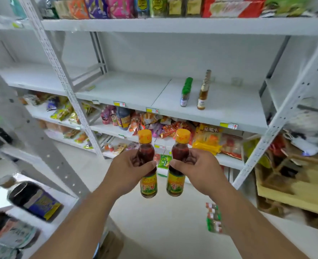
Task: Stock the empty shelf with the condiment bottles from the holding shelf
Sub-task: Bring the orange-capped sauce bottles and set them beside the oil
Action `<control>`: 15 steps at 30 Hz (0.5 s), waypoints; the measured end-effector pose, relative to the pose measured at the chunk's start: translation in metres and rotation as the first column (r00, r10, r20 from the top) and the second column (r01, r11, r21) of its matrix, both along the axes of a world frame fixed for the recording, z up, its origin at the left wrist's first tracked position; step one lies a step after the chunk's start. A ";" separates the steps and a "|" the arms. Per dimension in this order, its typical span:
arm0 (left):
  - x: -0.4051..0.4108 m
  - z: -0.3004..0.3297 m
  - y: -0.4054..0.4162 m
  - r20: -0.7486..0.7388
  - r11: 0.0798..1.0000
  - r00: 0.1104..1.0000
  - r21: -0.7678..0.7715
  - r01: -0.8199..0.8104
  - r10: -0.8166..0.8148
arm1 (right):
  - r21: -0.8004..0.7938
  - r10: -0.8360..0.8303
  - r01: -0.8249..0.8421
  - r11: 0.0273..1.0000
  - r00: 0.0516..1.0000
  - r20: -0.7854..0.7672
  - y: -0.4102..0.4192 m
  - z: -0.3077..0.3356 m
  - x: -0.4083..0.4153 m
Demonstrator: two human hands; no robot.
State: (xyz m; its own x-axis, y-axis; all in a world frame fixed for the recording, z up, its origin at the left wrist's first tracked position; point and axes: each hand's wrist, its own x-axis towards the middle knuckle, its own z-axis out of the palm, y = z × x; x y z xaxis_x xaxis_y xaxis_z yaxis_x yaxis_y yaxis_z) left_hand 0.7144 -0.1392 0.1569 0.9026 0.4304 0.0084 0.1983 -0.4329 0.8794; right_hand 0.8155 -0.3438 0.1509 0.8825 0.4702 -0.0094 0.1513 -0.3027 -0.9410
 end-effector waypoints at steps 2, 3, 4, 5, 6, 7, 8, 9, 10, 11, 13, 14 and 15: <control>0.026 -0.001 -0.013 -0.016 0.999 0.999 0.018 0.036 -0.036 | -0.018 -0.049 0.049 0.999 0.999 0.006 -0.018 -0.001 0.017; 0.039 -0.003 -0.018 -0.029 0.998 0.998 0.030 0.049 -0.048 | -0.024 -0.077 0.077 0.997 0.997 0.006 -0.026 -0.002 0.025; 0.052 -0.004 -0.023 -0.038 0.997 0.997 0.040 0.063 -0.061 | -0.025 -0.104 0.104 0.994 0.995 0.006 -0.034 -0.002 0.034; 0.065 -0.004 -0.027 -0.043 0.996 0.996 0.044 0.077 -0.075 | -0.031 -0.132 0.132 0.991 0.991 0.008 -0.041 -0.002 0.042; 0.077 -0.005 -0.030 -0.045 0.995 0.995 0.049 0.090 -0.088 | -0.040 -0.159 0.159 0.986 0.987 0.014 -0.047 -0.003 0.049; 0.090 -0.006 -0.033 -0.053 0.993 0.994 0.056 0.101 -0.098 | -0.052 -0.186 0.186 0.981 0.982 0.018 -0.052 -0.003 0.057; 0.102 -0.008 -0.036 -0.062 0.991 0.992 0.071 0.113 -0.109 | -0.065 -0.210 0.212 0.975 0.977 0.023 -0.057 -0.003 0.063; 0.113 -0.009 -0.038 -0.075 0.988 0.990 0.091 0.123 -0.117 | -0.079 -0.235 0.236 0.969 0.972 0.026 -0.062 -0.003 0.070; 0.125 -0.011 -0.039 -0.088 0.984 0.988 0.114 0.139 -0.130 | -0.092 -0.263 0.264 0.960 0.964 0.026 -0.065 -0.004 0.077; 0.136 -0.013 -0.040 -0.098 0.979 0.984 0.125 0.160 -0.148 | -0.104 -0.291 0.292 0.951 0.956 0.023 -0.068 -0.006 0.083; 0.160 -0.019 -0.038 -0.091 0.971 0.976 0.117 0.206 -0.197 | -0.121 -0.341 0.340 0.933 0.940 0.011 -0.069 -0.010 0.099; 0.172 -0.021 -0.036 -0.085 0.967 0.972 0.109 0.229 -0.221 | -0.129 -0.360 0.358 0.925 0.933 0.009 -0.068 -0.011 0.108; 0.184 -0.023 -0.034 -0.081 0.962 0.966 0.101 0.252 -0.245 | -0.141 -0.383 0.380 0.914 0.924 0.013 -0.065 -0.012 0.117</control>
